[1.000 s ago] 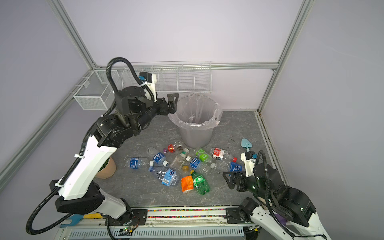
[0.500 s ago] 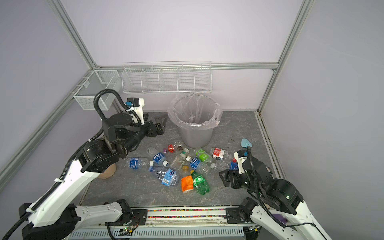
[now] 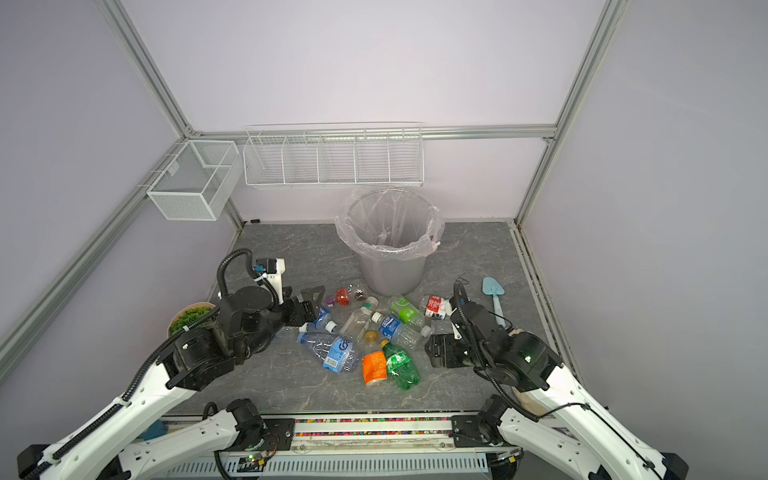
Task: Throw the plastic bottles in the bin
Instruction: 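Lower the left gripper toward the pile while the right gripper reaches for the green bottle, then grasp the green yellow-capped soda bottle with the right gripper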
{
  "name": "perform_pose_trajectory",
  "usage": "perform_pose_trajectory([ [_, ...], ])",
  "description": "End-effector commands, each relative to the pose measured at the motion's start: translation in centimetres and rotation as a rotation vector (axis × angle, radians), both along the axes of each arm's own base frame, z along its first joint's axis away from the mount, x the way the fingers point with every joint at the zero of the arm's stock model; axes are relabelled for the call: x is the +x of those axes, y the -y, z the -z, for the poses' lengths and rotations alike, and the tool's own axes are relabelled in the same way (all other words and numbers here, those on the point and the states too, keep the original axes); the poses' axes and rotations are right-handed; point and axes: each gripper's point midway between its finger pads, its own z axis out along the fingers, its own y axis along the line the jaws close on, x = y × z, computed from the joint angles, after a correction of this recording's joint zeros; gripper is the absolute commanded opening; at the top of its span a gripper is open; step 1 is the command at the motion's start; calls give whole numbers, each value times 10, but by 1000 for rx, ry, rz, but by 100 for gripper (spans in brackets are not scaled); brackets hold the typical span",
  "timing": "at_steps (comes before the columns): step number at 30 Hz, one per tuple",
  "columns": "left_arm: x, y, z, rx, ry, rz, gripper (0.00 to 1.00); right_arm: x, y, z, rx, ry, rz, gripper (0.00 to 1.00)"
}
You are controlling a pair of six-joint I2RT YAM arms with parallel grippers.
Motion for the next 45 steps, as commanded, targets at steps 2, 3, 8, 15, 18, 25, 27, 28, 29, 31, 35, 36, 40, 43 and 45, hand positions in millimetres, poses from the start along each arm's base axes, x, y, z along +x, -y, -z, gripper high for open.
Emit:
perform_pose_trajectory([
  [2, -17, -7, 34, -69, -90, -7, 92, 4, -16, 18, -64, -9, -61, 88],
  [3, -19, -9, 41, -68, -104, -10, 92, 4, -20, 22, -79, -17, -77, 88],
  [8, -28, -17, 63, -72, -142, -14, 92, 4, -51, 53, -149, -74, -163, 88],
  [15, -35, -21, 71, -81, -167, -9, 91, 11, -76, 85, -250, -92, -190, 89],
  [18, -39, -21, 74, -92, -178, -2, 90, 11, -86, 96, -280, -101, -214, 89],
  [25, -46, -31, 77, -108, -180, -14, 89, 7, -96, 124, -381, -149, -260, 89],
  [27, -47, -34, 76, -111, -177, -18, 89, 6, -98, 129, -398, -152, -262, 89],
  [28, -48, -35, 75, -113, -174, -20, 89, 7, -98, 131, -406, -153, -257, 89],
  [29, -49, -36, 74, -115, -173, -20, 89, 7, -98, 134, -411, -154, -255, 89],
  [31, -50, -38, 73, -116, -172, -24, 89, 6, -98, 138, -417, -160, -252, 89],
  [35, -51, -41, 73, -115, -173, -28, 89, 6, -97, 147, -441, -172, -244, 90],
  [36, -51, -42, 73, -116, -173, -31, 89, 6, -97, 149, -448, -174, -241, 90],
  [40, -53, -44, 73, -120, -172, -33, 88, 5, -97, 161, -456, -189, -240, 92],
  [43, -53, -44, 73, -122, -172, -34, 88, 6, -98, 165, -468, -191, -239, 95],
  [45, -53, -44, 73, -120, -173, -36, 88, 6, -96, 166, -476, -191, -238, 100],
])
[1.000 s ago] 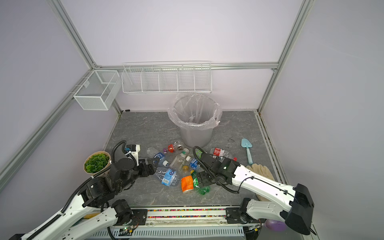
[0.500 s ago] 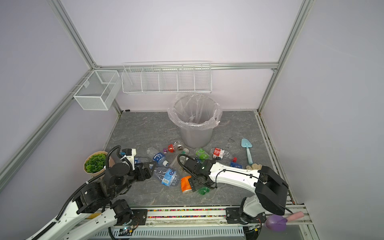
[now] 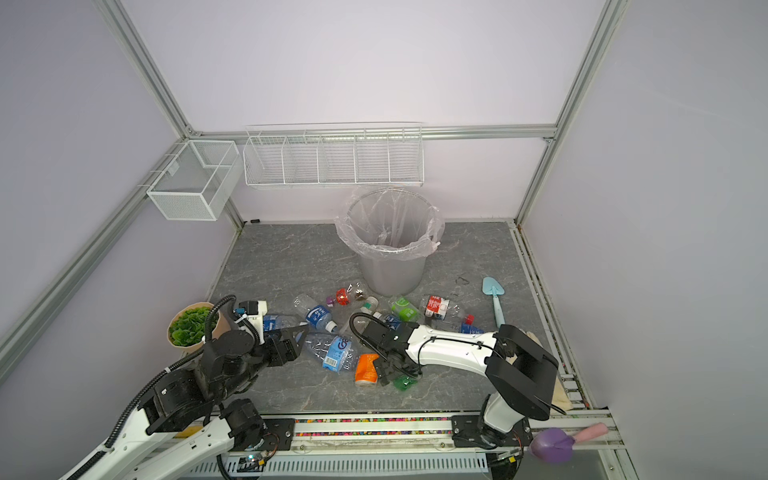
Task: Throw the plastic bottles in the bin
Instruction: 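Grasp the green yellow-capped soda bottle with the right gripper, then lift the green bottle and carry it over the bin with the right gripper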
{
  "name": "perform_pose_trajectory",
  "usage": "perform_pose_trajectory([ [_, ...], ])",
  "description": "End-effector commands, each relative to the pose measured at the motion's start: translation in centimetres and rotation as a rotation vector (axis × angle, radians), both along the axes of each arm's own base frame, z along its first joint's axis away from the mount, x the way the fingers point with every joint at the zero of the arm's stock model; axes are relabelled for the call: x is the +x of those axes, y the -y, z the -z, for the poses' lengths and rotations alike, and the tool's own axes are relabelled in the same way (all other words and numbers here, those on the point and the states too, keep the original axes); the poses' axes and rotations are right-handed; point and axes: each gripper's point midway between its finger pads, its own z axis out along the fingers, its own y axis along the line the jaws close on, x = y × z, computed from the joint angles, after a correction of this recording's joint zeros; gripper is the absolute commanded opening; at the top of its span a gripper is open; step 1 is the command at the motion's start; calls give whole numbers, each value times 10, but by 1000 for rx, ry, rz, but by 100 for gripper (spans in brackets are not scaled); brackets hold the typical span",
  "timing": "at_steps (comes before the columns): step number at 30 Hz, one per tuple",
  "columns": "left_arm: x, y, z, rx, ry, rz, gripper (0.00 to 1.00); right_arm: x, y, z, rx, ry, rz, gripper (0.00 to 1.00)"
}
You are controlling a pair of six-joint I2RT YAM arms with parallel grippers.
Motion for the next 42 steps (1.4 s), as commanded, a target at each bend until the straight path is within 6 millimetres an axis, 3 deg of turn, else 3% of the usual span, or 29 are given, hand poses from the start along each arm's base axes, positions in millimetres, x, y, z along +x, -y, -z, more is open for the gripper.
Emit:
perform_pose_trajectory([
  [1, -2, -5, 2, 7, -14, -17, 88, 2, 1, 3, -10, 21, 15, 96],
  [8, -3, -6, 4, 7, -18, -23, 87, 1, 1, 1, -8, 25, 16, 64],
  [17, -4, -9, 5, 5, -20, -32, 86, -3, -1, -18, -1, 61, -11, 45],
  [21, -4, -10, 5, 2, -21, -34, 85, -3, -3, -40, 10, 103, -26, 39],
  [25, -5, -10, 4, 1, -22, -33, 85, -3, -10, -84, 68, 181, -66, 31],
  [31, -4, -7, 4, -3, -25, -26, 85, -9, -25, -165, 208, 314, -177, 28],
  [36, -3, -5, 4, -12, -25, -22, 84, -11, -30, -244, 354, 455, -249, 25],
  [42, -2, -1, 3, -20, -28, -15, 84, -3, -15, -347, 541, 688, -292, 23],
])
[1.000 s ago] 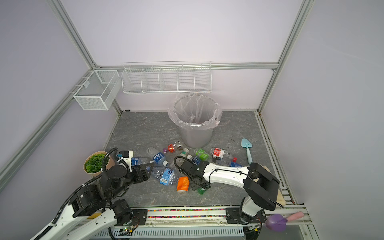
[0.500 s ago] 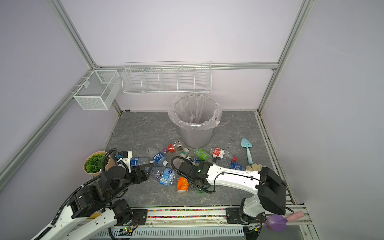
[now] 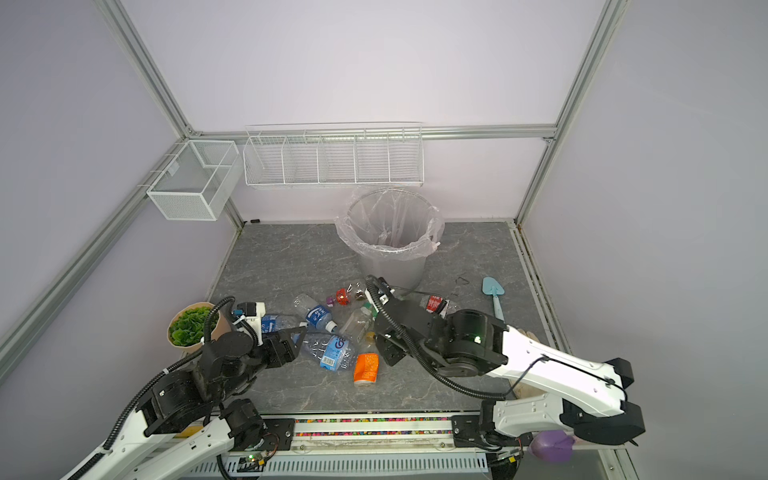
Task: Throw the plastic bottles in the bin
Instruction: 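Lift the green bottle and carry it over the bin with the right gripper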
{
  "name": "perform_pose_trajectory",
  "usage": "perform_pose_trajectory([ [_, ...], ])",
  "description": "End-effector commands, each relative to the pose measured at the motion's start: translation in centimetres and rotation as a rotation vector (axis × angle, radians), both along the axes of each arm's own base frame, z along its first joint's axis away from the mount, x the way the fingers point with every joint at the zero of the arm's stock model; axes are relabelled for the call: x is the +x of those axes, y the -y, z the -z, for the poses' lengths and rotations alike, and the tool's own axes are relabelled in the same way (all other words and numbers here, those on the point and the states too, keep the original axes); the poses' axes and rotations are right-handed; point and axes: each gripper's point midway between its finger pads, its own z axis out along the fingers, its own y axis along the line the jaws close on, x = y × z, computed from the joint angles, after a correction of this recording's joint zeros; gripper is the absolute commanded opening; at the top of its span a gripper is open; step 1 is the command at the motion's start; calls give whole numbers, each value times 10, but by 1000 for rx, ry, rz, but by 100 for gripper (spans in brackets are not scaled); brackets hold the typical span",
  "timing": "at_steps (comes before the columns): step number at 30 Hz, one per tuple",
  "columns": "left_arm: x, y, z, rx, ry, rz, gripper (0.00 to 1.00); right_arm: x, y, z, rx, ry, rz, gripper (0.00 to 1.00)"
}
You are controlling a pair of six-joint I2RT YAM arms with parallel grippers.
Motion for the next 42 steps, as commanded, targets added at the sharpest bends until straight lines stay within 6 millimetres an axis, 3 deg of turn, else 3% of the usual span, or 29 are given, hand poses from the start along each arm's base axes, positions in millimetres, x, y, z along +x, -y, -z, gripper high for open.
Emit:
perform_pose_trajectory([
  [1, 0, 3, 1, -12, -12, -3, 84, 4, 19, -59, 90, 169, -32, 24],
  [5, 1, 4, 1, -12, -14, -1, 84, 3, 28, -124, 233, 320, -68, 27],
  [9, 2, 5, 2, -12, -13, -3, 84, 7, 42, -158, 243, 407, -49, 27],
  [27, 7, 13, 1, 1, -12, 8, 83, 18, 54, -200, 273, 529, 19, 28],
  [31, 7, 13, 0, -3, -10, 9, 83, 29, 53, -206, 257, 555, 55, 28],
  [34, 7, 13, 0, -4, -10, 11, 83, 55, 46, -203, 249, 521, 84, 29],
  [37, 6, 14, -1, -8, -12, 15, 83, 102, 31, -187, 249, 401, 104, 30],
  [40, 5, 13, -4, -15, -9, 17, 83, 164, 17, -155, 231, 257, 144, 30],
  [42, 4, 11, -8, -15, -6, 15, 83, 206, 13, -117, 202, 104, 188, 39],
])
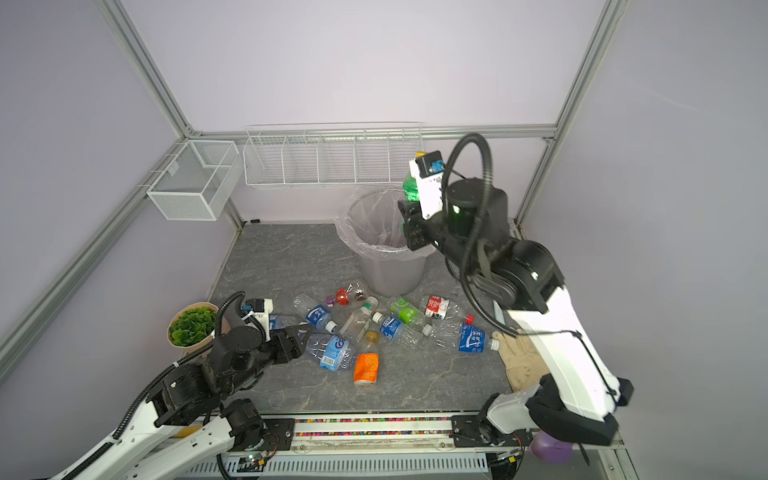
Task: Throw the plastic bottles in the bin
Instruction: 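Lift the green bottle and carry it over the bin with the right gripper, then release the green bottle into the bin and withdraw the right gripper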
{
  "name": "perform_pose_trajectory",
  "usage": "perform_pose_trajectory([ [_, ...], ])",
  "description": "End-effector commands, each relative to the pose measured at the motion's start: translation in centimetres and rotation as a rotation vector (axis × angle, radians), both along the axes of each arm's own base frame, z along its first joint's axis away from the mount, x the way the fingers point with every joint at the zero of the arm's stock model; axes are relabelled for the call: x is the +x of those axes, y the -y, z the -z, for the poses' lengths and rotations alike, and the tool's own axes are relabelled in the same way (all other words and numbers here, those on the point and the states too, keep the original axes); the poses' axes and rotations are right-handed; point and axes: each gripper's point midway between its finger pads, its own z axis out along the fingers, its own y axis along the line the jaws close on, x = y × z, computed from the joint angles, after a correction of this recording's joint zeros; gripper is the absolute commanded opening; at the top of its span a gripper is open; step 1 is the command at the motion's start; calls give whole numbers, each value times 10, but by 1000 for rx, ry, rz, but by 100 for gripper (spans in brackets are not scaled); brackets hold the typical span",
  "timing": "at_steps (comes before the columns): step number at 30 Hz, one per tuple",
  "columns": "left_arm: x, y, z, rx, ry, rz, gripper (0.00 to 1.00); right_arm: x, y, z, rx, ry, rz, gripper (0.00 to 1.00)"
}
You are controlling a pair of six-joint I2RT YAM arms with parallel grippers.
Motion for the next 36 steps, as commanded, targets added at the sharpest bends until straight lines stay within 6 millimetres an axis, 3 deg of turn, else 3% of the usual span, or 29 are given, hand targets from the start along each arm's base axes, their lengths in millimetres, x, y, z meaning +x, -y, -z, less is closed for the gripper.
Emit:
perform_pose_trajectory([
  [1, -4, -3, -11, -18, 10, 1, 83, 48, -19, 76, -24, -301, -35, 55],
  [2, -5, -5, -13, -16, 13, -1, 83, 62, -13, 89, -82, -328, 34, 91],
  [3, -6, -8, -14, -13, 15, -7, 83, 70, -2, 94, -137, -329, 125, 89],
  [5, -8, -15, -15, -3, 17, -15, 84, 70, 4, 84, -181, -280, 184, 88],
  [9, -13, -24, -9, 7, 11, -32, 84, 49, 0, 45, -100, -145, 132, 88],
  [11, -14, -24, -5, 4, 2, -34, 84, 41, 3, 36, -69, -127, 116, 88],
  [22, -20, -17, 27, 53, -102, 1, 84, 2, 5, 41, -50, -145, 54, 88],
  [29, -23, -8, 49, 86, -194, 15, 84, -26, 25, 49, -14, -156, 48, 88],
  [36, -27, 7, 85, 39, -294, -5, 86, -41, 36, 65, 22, -173, 47, 88],
])
